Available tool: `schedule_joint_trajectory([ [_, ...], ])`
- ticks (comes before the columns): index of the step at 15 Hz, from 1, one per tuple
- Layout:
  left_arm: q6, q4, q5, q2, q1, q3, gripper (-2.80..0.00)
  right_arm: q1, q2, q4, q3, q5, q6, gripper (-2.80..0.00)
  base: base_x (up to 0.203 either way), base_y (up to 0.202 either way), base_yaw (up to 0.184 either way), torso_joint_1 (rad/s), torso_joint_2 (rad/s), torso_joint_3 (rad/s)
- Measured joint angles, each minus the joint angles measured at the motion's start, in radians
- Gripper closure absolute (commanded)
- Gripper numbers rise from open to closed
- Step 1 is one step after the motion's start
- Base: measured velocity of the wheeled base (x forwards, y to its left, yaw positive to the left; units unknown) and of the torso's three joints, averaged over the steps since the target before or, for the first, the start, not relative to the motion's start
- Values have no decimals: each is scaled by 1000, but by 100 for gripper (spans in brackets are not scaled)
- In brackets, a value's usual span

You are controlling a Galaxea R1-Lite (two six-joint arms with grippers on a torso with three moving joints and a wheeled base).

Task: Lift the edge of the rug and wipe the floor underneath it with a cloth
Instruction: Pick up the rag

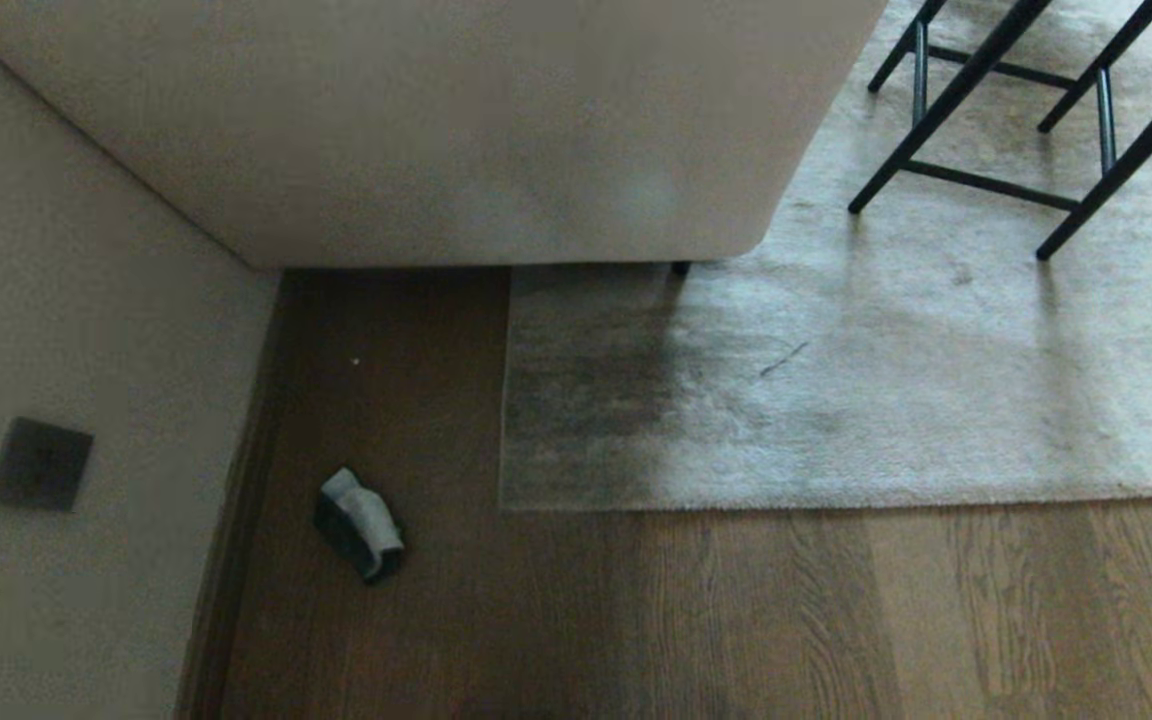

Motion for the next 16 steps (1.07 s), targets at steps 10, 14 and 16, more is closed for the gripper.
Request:
schedule_joint_trajectory([
  [10, 0, 0, 0, 0, 0, 0, 0, 0, 0, 0, 0, 0, 0, 0, 0, 0, 0, 3, 2, -196],
  [14, 0, 0, 0, 0, 0, 0, 0, 0, 0, 0, 0, 0, 0, 0, 0, 0, 0, 4, 2, -197],
  [16, 0, 0, 0, 0, 0, 0, 0, 0, 0, 0, 0, 0, 0, 0, 0, 0, 0, 4, 1, -193],
])
